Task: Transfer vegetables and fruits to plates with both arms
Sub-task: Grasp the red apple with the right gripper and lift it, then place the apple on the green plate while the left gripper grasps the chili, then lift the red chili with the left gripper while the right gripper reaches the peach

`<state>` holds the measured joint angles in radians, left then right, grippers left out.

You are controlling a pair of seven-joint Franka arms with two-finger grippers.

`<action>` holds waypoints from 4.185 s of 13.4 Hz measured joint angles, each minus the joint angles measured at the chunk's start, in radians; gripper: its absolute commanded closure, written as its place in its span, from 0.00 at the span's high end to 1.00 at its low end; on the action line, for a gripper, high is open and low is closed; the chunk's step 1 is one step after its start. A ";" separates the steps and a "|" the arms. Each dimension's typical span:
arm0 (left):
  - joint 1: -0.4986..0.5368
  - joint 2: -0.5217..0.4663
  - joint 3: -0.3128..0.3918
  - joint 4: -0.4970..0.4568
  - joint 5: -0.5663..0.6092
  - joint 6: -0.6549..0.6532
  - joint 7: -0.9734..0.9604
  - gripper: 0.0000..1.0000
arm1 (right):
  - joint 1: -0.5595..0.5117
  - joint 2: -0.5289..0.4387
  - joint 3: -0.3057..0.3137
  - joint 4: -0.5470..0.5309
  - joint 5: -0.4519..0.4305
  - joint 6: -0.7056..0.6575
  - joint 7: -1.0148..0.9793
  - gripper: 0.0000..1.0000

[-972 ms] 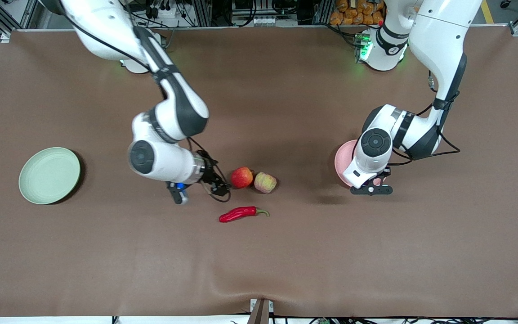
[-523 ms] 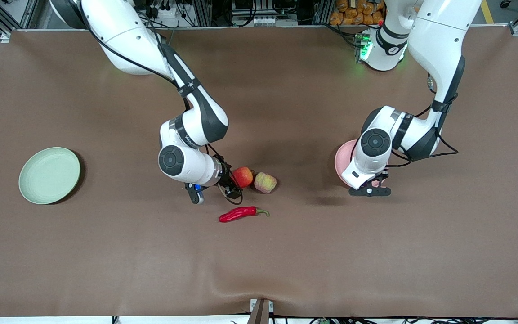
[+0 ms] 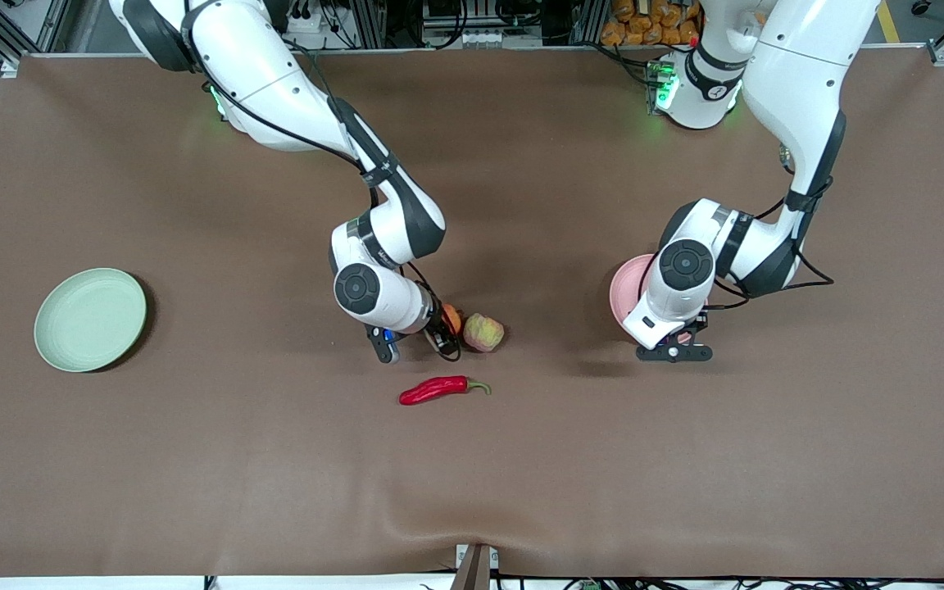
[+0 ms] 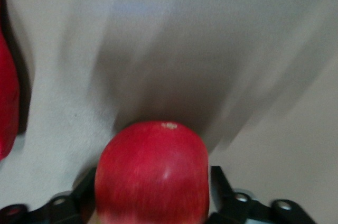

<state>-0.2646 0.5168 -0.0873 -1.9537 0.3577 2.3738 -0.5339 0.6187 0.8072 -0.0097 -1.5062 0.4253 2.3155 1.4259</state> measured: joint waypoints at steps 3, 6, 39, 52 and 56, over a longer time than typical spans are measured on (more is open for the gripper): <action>0.000 -0.003 0.000 0.010 0.000 -0.002 0.000 1.00 | -0.022 -0.012 -0.020 0.025 -0.029 -0.127 -0.017 0.00; 0.000 -0.037 -0.001 0.019 0.000 -0.029 0.000 1.00 | -0.126 -0.081 -0.030 0.061 -0.046 -0.431 -0.204 0.00; -0.572 0.583 0.225 0.820 -0.294 0.444 -1.713 1.00 | -0.879 -0.205 -0.064 -0.036 -0.366 -0.810 -1.678 1.00; -0.573 0.643 0.250 0.832 -0.296 0.478 -1.713 0.00 | -0.713 -0.262 -0.058 -0.026 -0.150 -0.953 -1.228 1.00; -0.574 0.647 0.250 0.834 -0.295 0.479 -1.713 0.00 | -0.700 -0.266 -0.058 -0.021 -0.143 -0.957 -1.199 1.00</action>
<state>-0.8383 1.1640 0.1624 -1.1201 0.0622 2.8528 -2.2467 -0.0812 0.5409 -0.0676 -1.5267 0.2823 1.3587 0.2270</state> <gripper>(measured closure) 0.595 0.000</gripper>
